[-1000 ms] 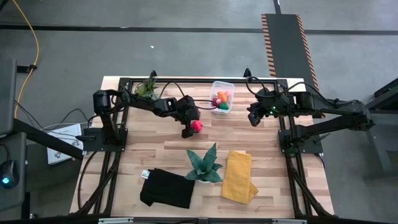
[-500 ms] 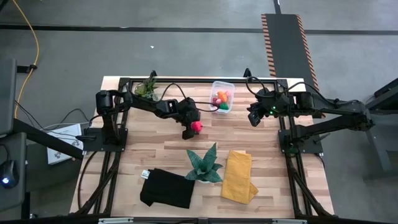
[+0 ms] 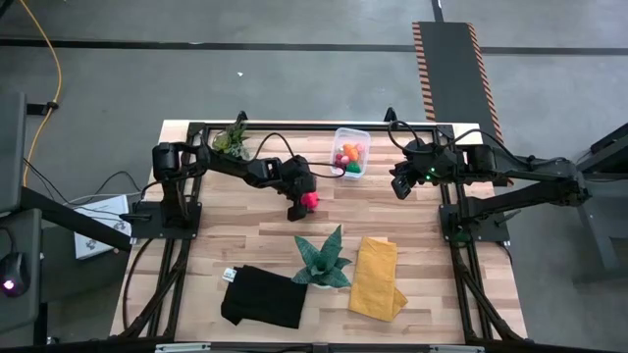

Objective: Pick and placing Produce into tupperware
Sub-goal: Put the apple into the transparent container

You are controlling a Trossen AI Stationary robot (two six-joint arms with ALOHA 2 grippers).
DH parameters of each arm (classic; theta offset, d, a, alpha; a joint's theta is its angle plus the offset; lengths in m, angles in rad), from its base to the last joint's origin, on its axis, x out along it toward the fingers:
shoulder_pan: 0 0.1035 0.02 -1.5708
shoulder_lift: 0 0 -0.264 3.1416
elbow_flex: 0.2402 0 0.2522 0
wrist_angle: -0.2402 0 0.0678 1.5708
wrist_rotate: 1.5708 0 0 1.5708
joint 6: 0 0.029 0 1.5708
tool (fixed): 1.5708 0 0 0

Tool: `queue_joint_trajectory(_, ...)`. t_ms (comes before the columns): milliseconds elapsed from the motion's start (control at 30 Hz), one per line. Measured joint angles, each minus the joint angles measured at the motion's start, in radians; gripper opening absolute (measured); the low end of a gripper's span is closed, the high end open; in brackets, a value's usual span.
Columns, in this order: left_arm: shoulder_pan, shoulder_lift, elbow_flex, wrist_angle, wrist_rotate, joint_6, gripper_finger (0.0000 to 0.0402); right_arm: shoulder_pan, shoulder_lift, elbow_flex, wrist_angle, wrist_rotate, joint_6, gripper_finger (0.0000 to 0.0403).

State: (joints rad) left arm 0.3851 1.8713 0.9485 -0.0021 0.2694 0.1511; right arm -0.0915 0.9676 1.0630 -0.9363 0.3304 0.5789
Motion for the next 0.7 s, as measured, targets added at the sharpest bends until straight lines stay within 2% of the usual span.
queue_joint_trajectory(467, 0.000, 0.000, 0.000, -0.004, -0.020, -0.001, 0.0348, 0.000, 0.000, 0.000, 0.010, 0.000, -0.003, 0.0113)
queue_joint_trajectory(700, 0.000, 0.000, 0.000, -0.004, -0.020, -0.001, 0.0310, 0.000, 0.000, 0.000, 0.011, 0.000, -0.003, 0.0113)
